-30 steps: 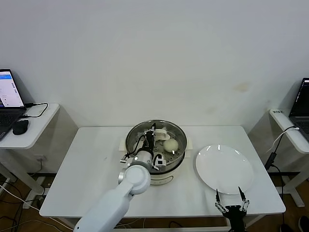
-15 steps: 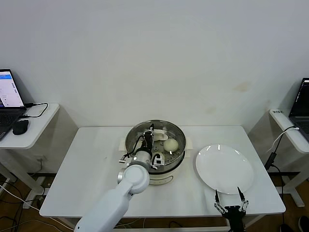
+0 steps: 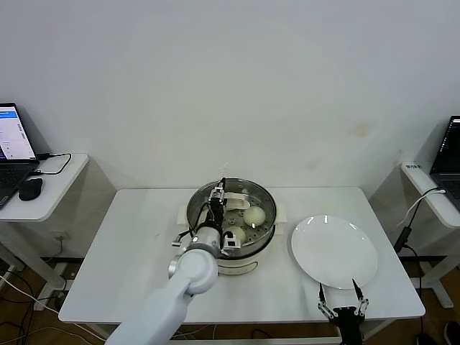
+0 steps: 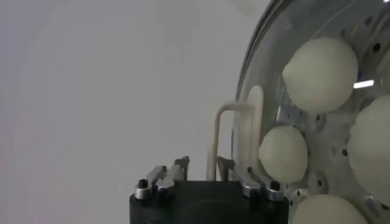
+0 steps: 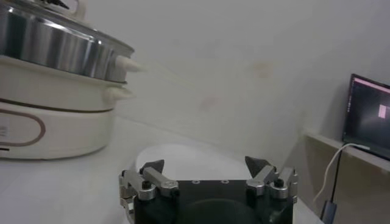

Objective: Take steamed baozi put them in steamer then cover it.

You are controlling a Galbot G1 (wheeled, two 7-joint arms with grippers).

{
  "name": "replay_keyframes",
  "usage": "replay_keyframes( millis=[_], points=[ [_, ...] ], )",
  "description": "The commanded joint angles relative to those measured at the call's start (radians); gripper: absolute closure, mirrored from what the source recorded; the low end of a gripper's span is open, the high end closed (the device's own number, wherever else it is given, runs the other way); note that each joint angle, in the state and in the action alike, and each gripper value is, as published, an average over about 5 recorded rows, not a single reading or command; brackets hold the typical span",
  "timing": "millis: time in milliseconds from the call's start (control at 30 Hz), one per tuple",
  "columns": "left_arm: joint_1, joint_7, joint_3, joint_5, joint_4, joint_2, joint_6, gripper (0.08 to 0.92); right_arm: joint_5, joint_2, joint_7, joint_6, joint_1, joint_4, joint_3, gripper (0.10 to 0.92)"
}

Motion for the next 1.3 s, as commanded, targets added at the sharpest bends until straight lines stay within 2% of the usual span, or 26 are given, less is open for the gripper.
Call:
replay_keyframes(
  millis=[33, 267, 367, 400, 500, 567, 633, 767, 867, 1033, 1300],
  points=[
    [0.175, -0.068, -0.037, -0.163, -0.252, 0.093, -0.003, 0.421, 0.000, 0.000, 0.000, 0.001, -0.003, 0.001, 0.003, 0.202],
    [0.389, -0.147, -0.166, -0.420, -0.481, 0.174, -0.020, 0.228, -0.006, -0.001, 0.000, 0.001, -0.010, 0.007, -0.002, 0.203],
    [0.509, -0.282, -0.244, -0.640, -0.551, 0.199, -0.073, 0.187, -0.006, -0.005, -0.001, 0.002, -0.017, 0.015, -0.003, 0.202],
    [0.561, -0.347, -0.281, -0.749, -0.559, 0.199, -0.135, 0.181, -0.006, -0.007, -0.001, 0.002, -0.021, 0.018, -0.003, 0.202],
    [0.731, -0.446, -0.443, -1.089, -0.537, 0.168, -0.399, 0.178, 0.002, -0.022, -0.002, 0.002, -0.040, 0.037, -0.010, 0.203],
    [0.828, -0.459, -0.550, -1.242, -0.503, 0.127, -0.546, 0.177, 0.021, -0.045, -0.005, -0.005, -0.067, 0.061, -0.023, 0.203],
    [0.897, -0.501, -0.606, -1.325, -0.474, 0.091, -0.613, 0.177, 0.052, -0.076, -0.011, -0.012, -0.101, 0.091, -0.039, 0.203],
    [1.011, -0.568, -0.650, -1.427, -0.439, 0.055, -0.605, 0.177, 0.118, -0.147, -0.027, -0.015, -0.172, 0.142, -0.068, 0.202],
    [1.087, -0.592, -0.659, -1.446, -0.424, 0.053, -0.611, 0.177, 0.148, -0.182, -0.042, -0.015, -0.206, 0.166, -0.082, 0.202],
    [1.146, -0.592, -0.657, -1.435, -0.364, 0.032, -0.700, 0.177, 0.153, -0.190, -0.053, -0.027, -0.225, 0.186, -0.102, 0.203],
    [1.155, -0.510, -0.637, -1.436, -0.307, 0.010, -0.765, 0.177, 0.141, -0.178, -0.052, -0.037, -0.219, 0.178, -0.146, 0.202]
  ],
)
